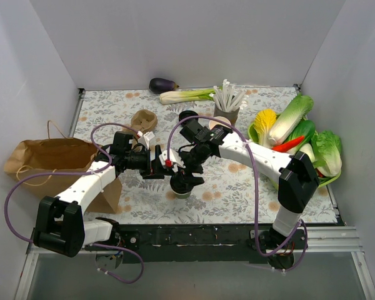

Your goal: Pack the takeout coffee

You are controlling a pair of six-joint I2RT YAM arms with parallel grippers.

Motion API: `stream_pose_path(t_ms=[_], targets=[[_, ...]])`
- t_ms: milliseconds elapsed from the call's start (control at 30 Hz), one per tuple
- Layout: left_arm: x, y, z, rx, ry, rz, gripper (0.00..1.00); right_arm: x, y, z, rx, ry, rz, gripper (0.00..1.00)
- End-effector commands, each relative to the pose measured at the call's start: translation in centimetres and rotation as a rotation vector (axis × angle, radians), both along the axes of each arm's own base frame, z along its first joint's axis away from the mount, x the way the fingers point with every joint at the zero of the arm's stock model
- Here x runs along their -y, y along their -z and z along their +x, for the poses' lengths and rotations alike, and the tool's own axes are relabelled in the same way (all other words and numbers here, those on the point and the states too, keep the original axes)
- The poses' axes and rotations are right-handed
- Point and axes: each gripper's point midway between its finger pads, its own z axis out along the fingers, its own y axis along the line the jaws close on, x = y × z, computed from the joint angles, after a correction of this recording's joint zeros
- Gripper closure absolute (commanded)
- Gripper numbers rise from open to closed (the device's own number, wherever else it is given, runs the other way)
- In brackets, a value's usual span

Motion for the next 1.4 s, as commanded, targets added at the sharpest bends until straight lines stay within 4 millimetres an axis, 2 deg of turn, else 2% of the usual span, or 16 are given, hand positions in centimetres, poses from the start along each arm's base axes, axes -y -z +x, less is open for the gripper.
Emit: stream_pose_path(t_ms=[0, 267, 567, 667, 800, 1133, 1367], targets=[[0.2, -0.5, -0.3, 0.006, 0.016, -0.021, 0.19, 0.0, -1.4, -0.2, 0.037, -0.014, 0.018, 0.19], [0.3, -0.9, -0.2, 0.030, 0.022, -0.034, 0.19, 0.0, -1.9, -0.7, 0.030, -0.010, 0.017, 0.20], [0.6, -1.6, 0.2, 0.056, 0.031, -0.052, 0.18, -0.5, -2.9, 0.7, 0.093, 0.033, 0.031, 0.20], [0.5, -1.6, 0.1, 0.057, 0.033, -0.053, 0.18, -0.7, -3.7, 0.4, 0.085, 0.026, 0.047, 0.20], [0.5, -1.6, 0.0, 0.056, 0.031, -0.054, 0.18, -0.7, -3.9, -0.2, 0.062, 0.009, 0.055, 0.20], [0.5, -1.3, -0.1, 0.036, 0.028, -0.053, 0.18, -0.2, -1.9, -0.7, 0.045, 0.005, 0.009, 0.20], [0.5, -0.8, -0.3, 0.022, 0.025, -0.048, 0.18, 0.4, -0.8, 0.0, 0.079, 0.026, -0.030, 0.20]])
